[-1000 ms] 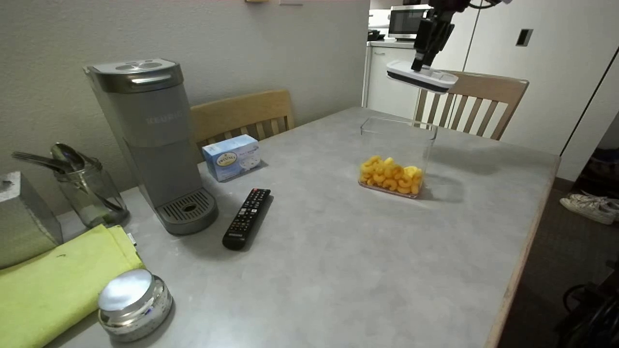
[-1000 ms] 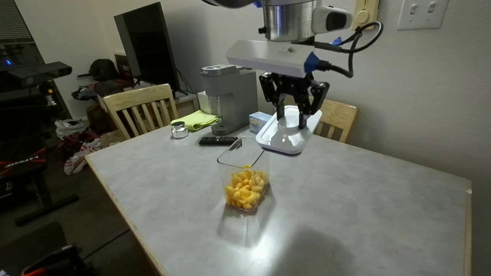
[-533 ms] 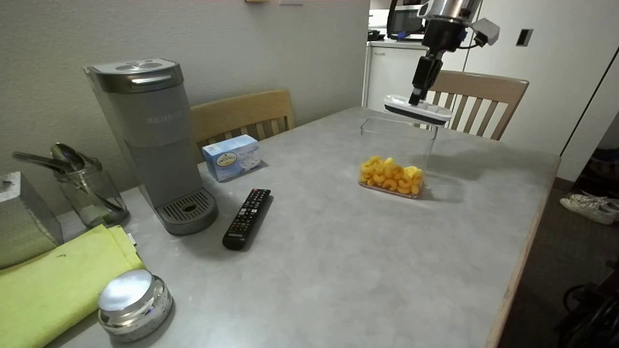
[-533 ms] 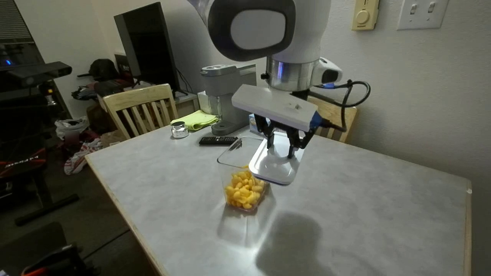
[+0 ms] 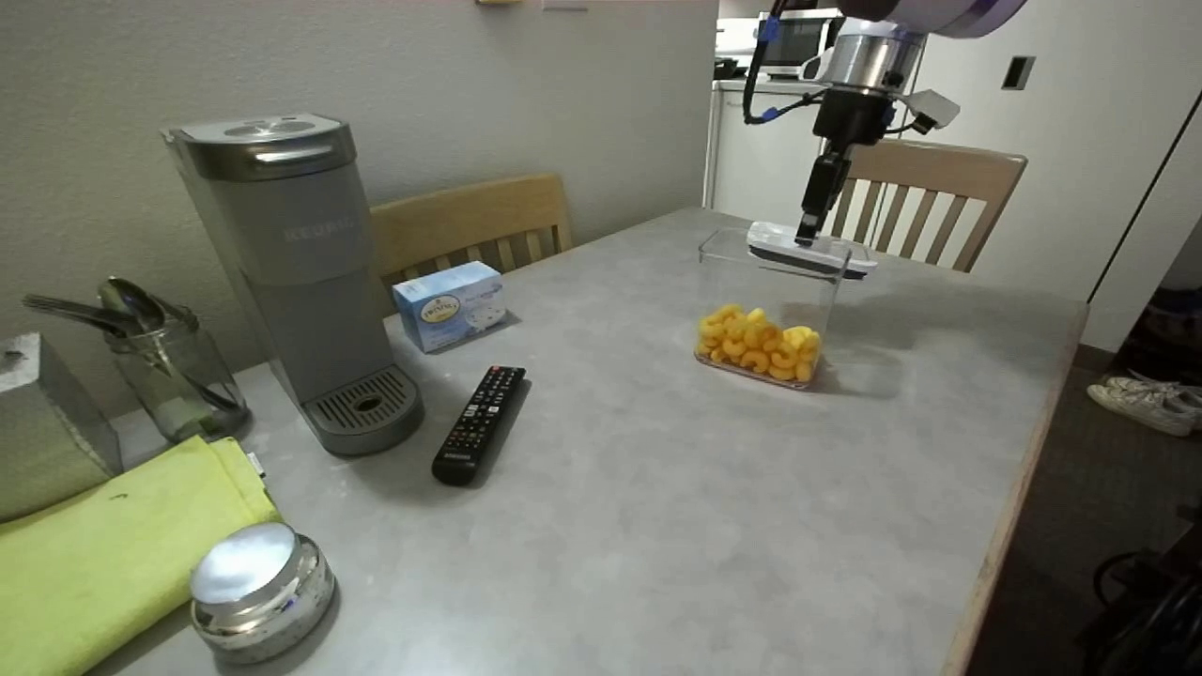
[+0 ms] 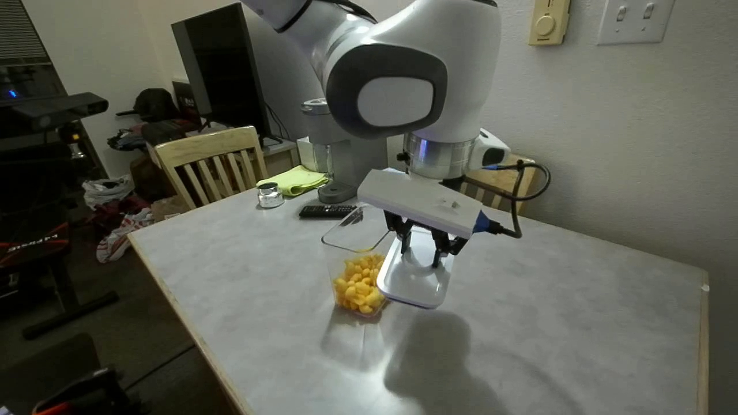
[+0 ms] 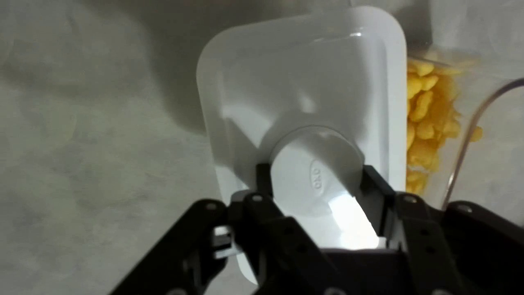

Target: Remove the white lid from the food container and put it on the table

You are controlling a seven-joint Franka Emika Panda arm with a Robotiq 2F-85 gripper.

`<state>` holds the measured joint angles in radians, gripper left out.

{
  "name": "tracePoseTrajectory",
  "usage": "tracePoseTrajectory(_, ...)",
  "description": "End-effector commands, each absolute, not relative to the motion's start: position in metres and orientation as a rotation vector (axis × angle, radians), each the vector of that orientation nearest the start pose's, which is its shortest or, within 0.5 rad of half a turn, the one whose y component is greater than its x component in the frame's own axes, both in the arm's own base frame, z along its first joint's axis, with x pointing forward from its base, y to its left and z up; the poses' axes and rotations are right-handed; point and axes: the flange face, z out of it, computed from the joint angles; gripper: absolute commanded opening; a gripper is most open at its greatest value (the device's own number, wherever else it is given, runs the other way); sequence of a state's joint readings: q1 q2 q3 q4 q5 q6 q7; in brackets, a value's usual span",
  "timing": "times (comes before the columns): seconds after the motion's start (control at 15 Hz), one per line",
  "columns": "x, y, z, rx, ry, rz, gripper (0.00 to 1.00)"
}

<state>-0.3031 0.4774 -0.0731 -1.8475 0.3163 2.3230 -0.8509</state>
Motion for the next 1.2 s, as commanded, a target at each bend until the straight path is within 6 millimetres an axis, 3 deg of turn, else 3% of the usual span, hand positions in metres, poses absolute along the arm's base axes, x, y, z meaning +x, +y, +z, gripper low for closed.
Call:
tracePoseTrajectory(0.0,0.604,-0.235,0.256,-3.006,-0.383,-0.235,0.29)
tracePoseTrajectory(0.53,0.602,-0.235,0.224,-3.049,-0.218,-0.28,0.29)
tracePoseTrajectory(1.13,0.595,-0.256,0.18,-3.123,-0.081,-0.259,0.29)
